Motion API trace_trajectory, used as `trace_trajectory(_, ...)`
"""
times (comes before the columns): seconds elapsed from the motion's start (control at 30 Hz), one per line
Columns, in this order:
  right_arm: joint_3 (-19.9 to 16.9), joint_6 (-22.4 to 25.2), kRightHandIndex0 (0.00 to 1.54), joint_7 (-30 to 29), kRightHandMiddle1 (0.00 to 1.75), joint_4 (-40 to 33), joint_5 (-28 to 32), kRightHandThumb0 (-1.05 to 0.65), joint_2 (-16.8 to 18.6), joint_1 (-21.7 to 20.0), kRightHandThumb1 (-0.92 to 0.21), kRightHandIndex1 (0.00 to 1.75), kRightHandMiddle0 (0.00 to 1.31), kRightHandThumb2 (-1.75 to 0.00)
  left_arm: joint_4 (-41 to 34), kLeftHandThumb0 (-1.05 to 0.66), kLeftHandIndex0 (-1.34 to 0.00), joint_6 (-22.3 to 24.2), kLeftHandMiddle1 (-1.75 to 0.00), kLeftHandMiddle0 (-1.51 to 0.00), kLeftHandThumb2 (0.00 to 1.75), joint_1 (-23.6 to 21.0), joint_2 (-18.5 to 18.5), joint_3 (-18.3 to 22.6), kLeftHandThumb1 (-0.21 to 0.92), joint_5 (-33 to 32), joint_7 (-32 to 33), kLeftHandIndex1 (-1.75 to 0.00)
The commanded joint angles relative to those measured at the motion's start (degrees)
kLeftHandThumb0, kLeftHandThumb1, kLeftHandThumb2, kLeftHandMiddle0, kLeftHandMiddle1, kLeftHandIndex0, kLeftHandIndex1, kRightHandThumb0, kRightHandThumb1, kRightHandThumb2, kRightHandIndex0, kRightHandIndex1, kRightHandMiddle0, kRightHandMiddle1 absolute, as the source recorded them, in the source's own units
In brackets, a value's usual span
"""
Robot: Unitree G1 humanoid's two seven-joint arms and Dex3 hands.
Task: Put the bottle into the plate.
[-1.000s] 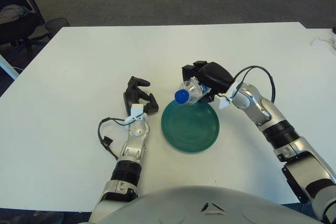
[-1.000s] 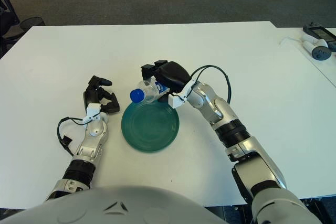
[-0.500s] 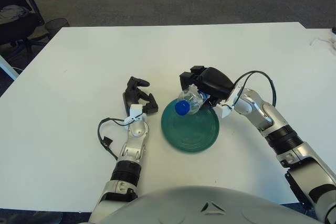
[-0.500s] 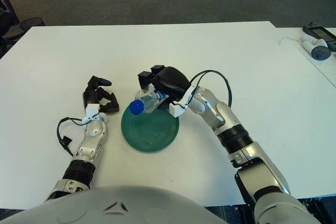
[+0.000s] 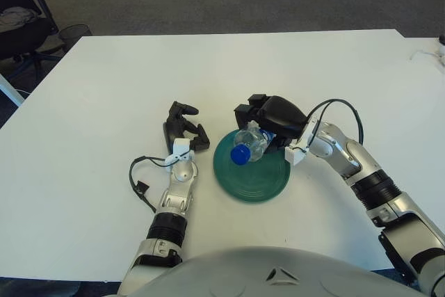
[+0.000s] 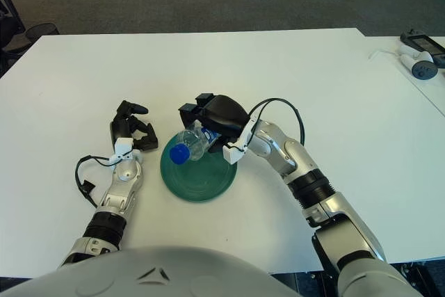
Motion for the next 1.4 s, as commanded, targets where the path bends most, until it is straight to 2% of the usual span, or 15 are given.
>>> trace_trajectory(0.0, 0.18, -0.79, 0.81, 0.05, 1.75, -1.06, -1.22, 0.00, -0.74, 0.57, -0.07, 1.68, 0.56, -1.58, 0.74, 0.00, -0.69, 2.34, -1.75, -0.88, 1.75, 0.71, -1.17, 0.33, -0.06, -0.31, -0.40, -1.73)
trace_trajectory(0.5, 1.18, -2.02, 0.81, 0.21, 1.75, -2.52, -2.79, 0.00, -0.43, 1.52, -0.07, 1.71, 0.57, -1.60, 0.79, 0.00, -0.67, 2.10, -1.74, -0.88, 1.74, 0.85, -1.17, 0.53, -0.06, -0.55, -0.40, -1.75)
trace_trajectory(1.1, 2.45, -6.40, 0.74, -2.19, 1.75, -1.40, -7.04, 0.00, -0.56, 1.24, -0.14, 1.74, 0.51, -1.53, 0.19, 0.00, -0.65, 2.11, -1.73, -0.87, 1.72, 1.07, -1.24, 0.67, -0.04, -1.69, -2.10, -1.75)
trace_trajectory(1.3, 2.64, -7.02, 0.79, -2.95, 1.75, -1.19, -7.91, 0.00, -0.57, 1.16, -0.07, 1.75, 0.56, -1.61, -0.01, 0.00, -0.65, 2.16, -1.73, -0.86, 1.70, 1.19, -1.32, 0.73, -0.03, -1.92, -2.34, -1.75)
trace_trajectory(1.37, 2.66, -7.35, 0.78, -2.82, 1.66, -1.90, -8.00, -0.01, -0.61, 0.89, -0.10, 1.75, 0.59, -1.55, 0.15, 0.00, -0.65, 2.05, -1.72, -0.86, 1.70, 1.12, -1.28, 0.76, -0.02, -1.56, -1.82, -1.75)
